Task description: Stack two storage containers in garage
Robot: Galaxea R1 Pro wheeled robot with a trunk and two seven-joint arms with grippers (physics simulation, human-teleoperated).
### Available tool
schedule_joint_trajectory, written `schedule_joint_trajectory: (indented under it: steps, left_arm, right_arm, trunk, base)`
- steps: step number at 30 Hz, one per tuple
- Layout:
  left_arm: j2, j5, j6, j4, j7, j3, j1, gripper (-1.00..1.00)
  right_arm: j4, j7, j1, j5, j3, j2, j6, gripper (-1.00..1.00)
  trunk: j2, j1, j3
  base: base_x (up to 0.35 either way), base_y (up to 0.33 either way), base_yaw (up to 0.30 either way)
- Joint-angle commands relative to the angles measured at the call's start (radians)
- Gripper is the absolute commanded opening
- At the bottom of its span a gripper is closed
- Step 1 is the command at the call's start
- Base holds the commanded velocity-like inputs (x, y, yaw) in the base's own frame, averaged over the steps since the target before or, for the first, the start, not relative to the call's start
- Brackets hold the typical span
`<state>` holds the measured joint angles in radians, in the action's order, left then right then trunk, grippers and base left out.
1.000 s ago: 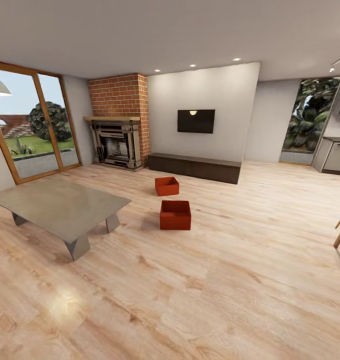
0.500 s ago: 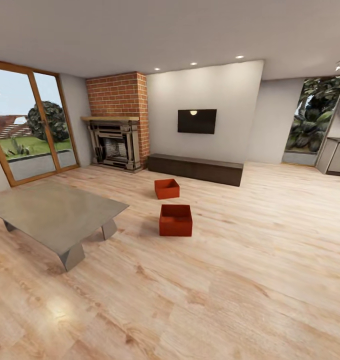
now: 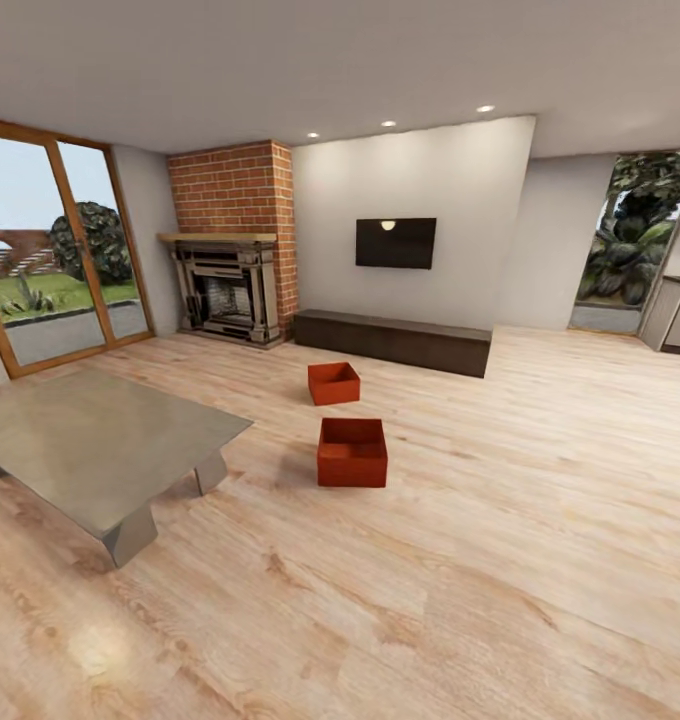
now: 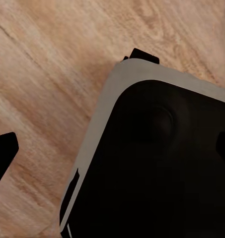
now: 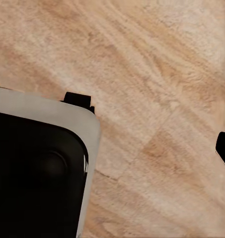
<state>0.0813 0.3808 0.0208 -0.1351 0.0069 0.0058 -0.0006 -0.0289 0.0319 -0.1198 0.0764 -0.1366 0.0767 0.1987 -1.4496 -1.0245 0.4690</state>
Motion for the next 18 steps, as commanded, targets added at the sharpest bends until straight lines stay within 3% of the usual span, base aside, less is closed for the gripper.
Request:
schedule_joint_trajectory:
  steps: [1,18]
  left_arm:
    - [0.0,0.004,0.002,-0.001,0.001,0.0,0.0,1.0]
    - [0.0,0.004,0.002,-0.001,0.001,0.0,0.0,1.0]
  right_arm:
    - [-0.003,0.003,-0.001,0.008,-0.003,0.0,0.005,1.0]
    - [-0.003,0.003,-0.001,0.008,-0.003,0.0,0.004,1.0]
  trunk:
    - [0.0,-0.001,0.001]
    - [0.0,-0.001,0.001]
  base:
    - [0.322,-0.033,0.0]
    - [0.301,-0.119,0.0]
